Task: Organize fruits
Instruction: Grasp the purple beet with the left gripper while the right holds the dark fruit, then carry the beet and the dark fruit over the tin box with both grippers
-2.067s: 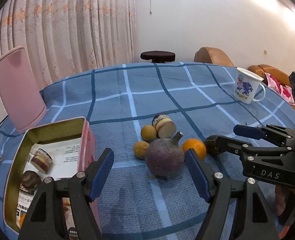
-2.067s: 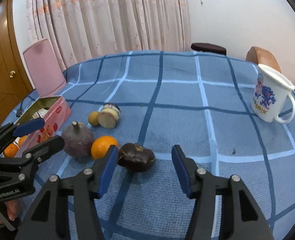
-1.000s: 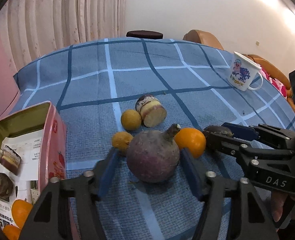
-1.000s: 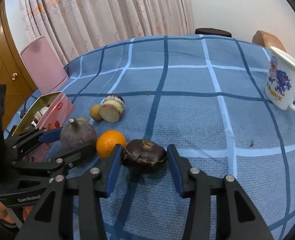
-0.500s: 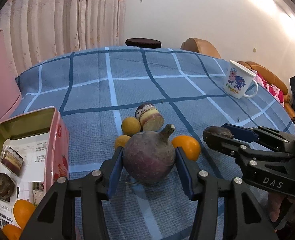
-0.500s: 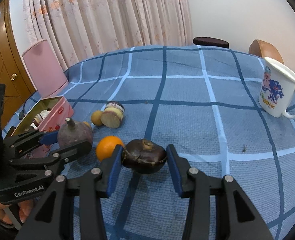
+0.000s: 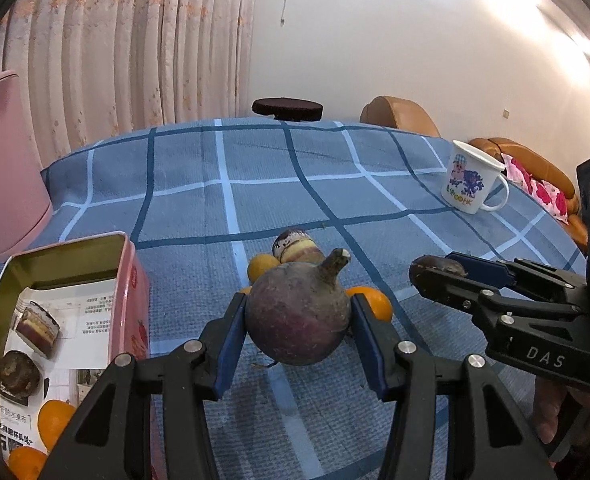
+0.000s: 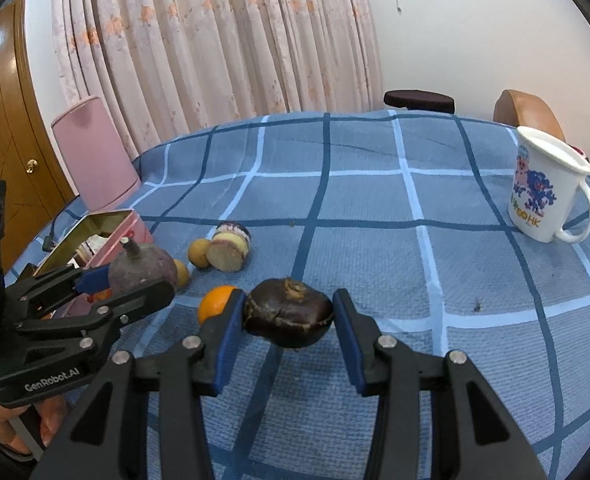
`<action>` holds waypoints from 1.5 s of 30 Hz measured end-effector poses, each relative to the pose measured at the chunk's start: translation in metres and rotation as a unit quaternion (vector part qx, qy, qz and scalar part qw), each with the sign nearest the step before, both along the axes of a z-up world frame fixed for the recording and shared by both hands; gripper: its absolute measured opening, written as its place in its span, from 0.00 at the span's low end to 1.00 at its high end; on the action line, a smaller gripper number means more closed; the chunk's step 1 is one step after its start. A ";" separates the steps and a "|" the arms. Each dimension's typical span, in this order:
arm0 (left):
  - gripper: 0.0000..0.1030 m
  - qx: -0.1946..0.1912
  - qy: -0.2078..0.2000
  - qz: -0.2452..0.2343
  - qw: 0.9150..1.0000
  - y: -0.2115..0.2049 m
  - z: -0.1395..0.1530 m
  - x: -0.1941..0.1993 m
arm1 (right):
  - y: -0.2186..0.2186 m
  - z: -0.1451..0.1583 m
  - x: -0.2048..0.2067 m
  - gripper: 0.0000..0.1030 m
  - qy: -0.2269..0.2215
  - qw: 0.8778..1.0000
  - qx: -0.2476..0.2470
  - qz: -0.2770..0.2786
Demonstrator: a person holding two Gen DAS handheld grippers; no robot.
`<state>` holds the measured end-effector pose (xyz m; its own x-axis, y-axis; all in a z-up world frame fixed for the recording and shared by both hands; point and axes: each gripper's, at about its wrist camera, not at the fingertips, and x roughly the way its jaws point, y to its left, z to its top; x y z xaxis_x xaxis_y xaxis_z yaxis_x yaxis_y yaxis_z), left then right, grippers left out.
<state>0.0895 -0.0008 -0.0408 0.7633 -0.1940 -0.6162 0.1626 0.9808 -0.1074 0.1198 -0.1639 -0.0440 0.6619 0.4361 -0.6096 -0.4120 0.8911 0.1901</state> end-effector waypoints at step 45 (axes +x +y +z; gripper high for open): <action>0.51 0.024 -0.080 0.090 0.993 0.033 0.016 -0.035 | 0.035 0.037 -0.025 0.46 -0.101 0.994 0.004 0.043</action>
